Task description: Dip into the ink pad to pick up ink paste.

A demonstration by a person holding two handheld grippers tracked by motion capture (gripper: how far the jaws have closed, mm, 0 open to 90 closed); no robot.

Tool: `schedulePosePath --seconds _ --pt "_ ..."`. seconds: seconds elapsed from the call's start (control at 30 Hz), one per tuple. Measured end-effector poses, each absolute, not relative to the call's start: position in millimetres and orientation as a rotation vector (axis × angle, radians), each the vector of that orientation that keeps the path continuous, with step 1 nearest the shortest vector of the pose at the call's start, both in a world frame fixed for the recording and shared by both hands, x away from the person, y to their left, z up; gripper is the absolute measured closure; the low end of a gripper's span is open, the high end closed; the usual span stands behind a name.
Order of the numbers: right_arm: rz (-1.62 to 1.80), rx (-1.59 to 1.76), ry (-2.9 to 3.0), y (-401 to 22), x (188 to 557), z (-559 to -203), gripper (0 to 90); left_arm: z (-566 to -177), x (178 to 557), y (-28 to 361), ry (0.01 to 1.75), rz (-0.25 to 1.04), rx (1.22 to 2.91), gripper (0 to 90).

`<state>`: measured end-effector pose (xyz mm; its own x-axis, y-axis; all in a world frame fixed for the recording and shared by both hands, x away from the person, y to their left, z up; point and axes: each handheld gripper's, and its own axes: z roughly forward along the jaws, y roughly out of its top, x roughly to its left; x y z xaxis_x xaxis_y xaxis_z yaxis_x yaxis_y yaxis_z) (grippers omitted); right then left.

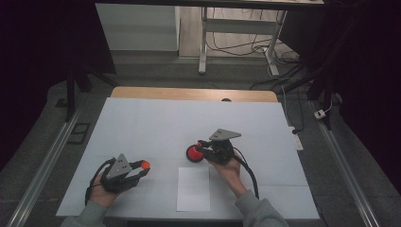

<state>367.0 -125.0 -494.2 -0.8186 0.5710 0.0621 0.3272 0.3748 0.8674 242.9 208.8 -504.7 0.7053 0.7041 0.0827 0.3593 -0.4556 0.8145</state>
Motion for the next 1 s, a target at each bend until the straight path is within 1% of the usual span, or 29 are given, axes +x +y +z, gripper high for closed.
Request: schedulePosePath --seconds 0.7,1.0 --pt "1.488 0.773 2.374 -133.9 355.4 -482.4 71.9 -506.2 243.7 208.0 0.811 0.521 2.084 64.4" --pt "1.521 0.749 2.362 -147.7 346.3 -475.0 71.9 -507.1 244.3 207.9 0.811 0.519 2.089 64.4"
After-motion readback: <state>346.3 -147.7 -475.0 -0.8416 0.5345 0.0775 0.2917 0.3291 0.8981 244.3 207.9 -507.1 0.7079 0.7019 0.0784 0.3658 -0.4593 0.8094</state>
